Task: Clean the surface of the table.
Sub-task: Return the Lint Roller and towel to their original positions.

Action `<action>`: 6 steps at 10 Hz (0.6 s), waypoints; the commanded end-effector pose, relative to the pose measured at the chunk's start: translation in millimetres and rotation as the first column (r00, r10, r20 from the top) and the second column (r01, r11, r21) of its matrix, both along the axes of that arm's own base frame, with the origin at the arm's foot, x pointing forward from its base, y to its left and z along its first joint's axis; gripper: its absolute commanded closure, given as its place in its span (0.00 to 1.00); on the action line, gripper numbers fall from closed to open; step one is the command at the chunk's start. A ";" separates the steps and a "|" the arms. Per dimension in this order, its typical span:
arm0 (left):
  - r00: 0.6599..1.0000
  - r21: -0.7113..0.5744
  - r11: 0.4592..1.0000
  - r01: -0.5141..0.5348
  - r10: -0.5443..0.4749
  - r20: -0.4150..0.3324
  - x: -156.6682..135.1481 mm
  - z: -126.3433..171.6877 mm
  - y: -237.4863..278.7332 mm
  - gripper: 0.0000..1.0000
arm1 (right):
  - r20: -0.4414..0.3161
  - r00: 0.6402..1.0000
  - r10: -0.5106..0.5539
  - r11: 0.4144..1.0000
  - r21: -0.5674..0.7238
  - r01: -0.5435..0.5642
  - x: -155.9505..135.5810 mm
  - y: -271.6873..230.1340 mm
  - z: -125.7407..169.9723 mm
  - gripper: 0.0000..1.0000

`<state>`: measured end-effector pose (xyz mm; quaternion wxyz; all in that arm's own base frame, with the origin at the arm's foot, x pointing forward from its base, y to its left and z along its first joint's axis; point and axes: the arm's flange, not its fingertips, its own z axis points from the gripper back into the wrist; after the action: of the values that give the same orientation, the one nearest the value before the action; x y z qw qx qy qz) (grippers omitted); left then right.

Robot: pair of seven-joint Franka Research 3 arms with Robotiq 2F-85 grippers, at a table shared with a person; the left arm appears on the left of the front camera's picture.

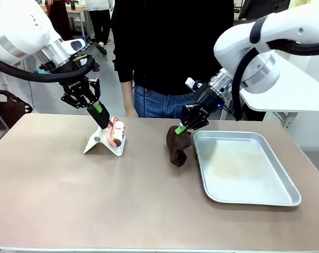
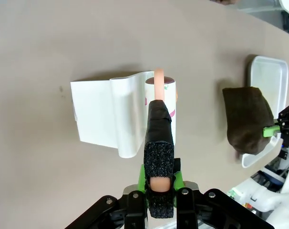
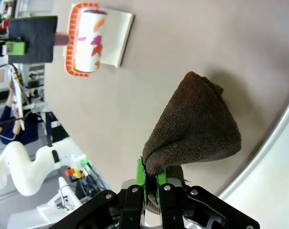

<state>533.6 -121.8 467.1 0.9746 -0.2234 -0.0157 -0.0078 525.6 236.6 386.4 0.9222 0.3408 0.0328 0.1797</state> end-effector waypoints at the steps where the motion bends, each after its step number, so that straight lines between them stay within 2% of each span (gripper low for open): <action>1: 1.000 0.045 0.999 0.029 -0.030 0.004 4.9 1.0 -5.5 0.78 | 0.007 1.000 0.022 1.000 -0.009 -0.022 12.3 7.4 -0.5 0.90; 6: 0.999 0.052 0.998 0.036 -0.034 -0.027 8.5 -14.0 -13.4 0.78 | 0.008 0.999 0.042 0.999 -0.011 -0.042 15.0 12.8 -2.1 0.90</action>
<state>537.6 -132.8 452.7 0.9782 -0.2062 -0.0037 -0.0257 535.7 244.6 381.6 0.9204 0.3409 0.0360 0.1879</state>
